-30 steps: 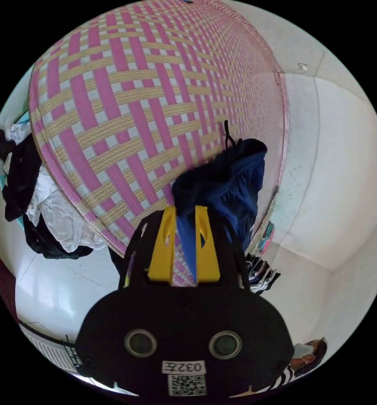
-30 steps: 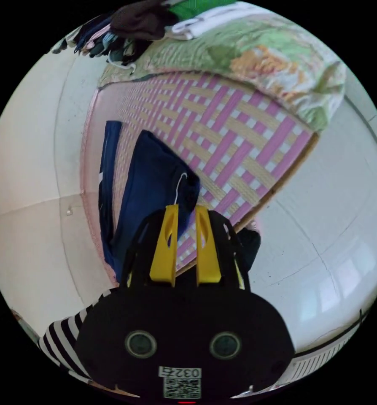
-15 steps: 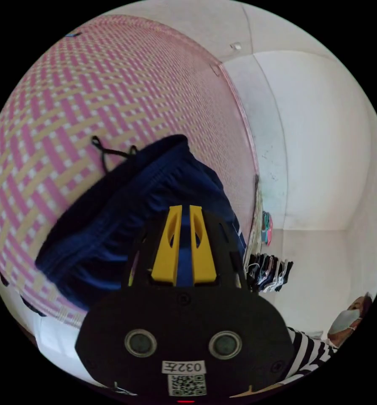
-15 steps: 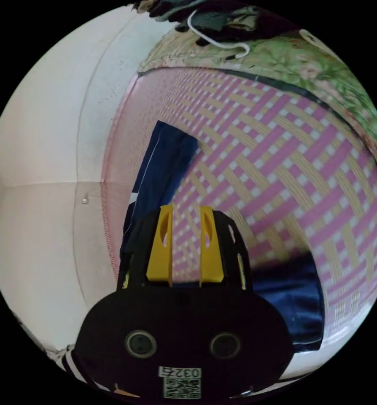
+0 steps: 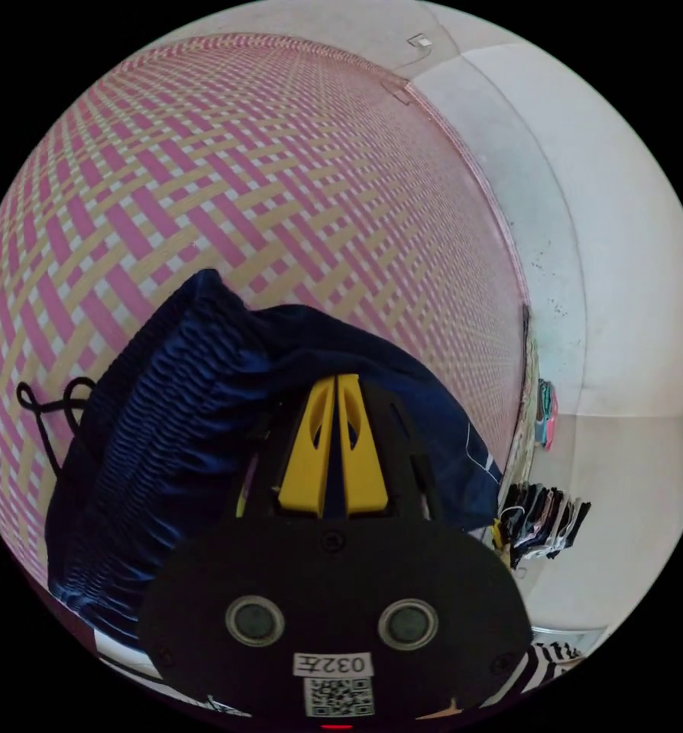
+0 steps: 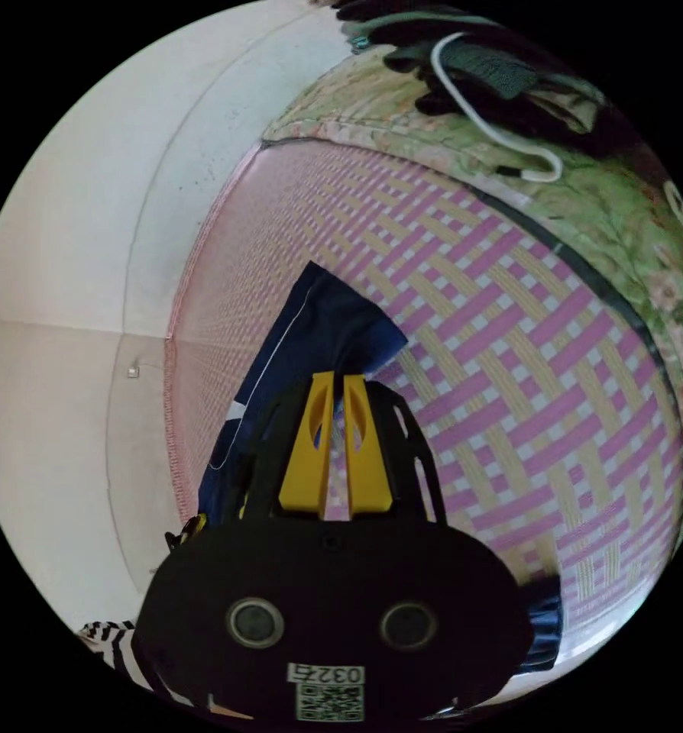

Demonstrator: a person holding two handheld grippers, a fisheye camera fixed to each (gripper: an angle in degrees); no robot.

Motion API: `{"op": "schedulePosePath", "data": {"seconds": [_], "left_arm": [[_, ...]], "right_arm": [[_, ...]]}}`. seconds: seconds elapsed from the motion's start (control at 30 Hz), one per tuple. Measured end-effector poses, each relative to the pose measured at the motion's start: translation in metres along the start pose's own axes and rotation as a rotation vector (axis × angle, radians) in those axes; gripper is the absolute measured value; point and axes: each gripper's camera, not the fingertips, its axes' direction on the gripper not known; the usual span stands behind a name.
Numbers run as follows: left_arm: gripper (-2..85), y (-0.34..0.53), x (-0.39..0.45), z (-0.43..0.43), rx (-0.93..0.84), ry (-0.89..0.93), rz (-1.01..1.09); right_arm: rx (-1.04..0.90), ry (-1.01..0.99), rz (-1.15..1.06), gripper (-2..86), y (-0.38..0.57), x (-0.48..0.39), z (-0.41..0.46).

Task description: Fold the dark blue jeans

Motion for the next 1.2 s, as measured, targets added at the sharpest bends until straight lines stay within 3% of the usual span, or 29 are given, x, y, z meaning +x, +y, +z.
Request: {"op": "schedulePosePath", "data": {"seconds": [0.2,0.33,0.43,0.6,0.83,0.93,1.2], "left_arm": [[-0.9,-0.018,0.013,0.023,-0.016,0.016,0.041],[-1.0,-0.026,-0.001,0.016,-0.075,0.078,-0.003],[-1.1,-0.009,-0.008,-0.019,-0.05,0.184,0.079],[-1.5,0.06,-0.069,-0.104,0.022,0.219,0.135],[1.6,0.206,-0.237,-0.209,0.182,0.268,-0.122],[4.7,0.247,-0.288,-0.224,0.233,0.372,-0.245],[8.1,0.245,-0.309,-0.215,0.165,0.461,-0.26]], "right_arm": [[-0.002,0.033,0.069,0.3,0.046,0.053,-0.031],[0.015,-0.003,0.068,5.5,0.064,0.067,-0.036],[0.098,-0.08,0.044,6.6,0.079,0.07,-0.068],[0.095,-0.009,-0.07,6.4,0.132,0.082,-0.128],[0.114,-0.017,0.038,6.4,0.253,0.165,-0.201],[0.07,-0.059,0.11,6.9,0.287,0.195,-0.208],[0.004,-0.246,0.122,9.2,0.3,0.212,-0.184]]}}
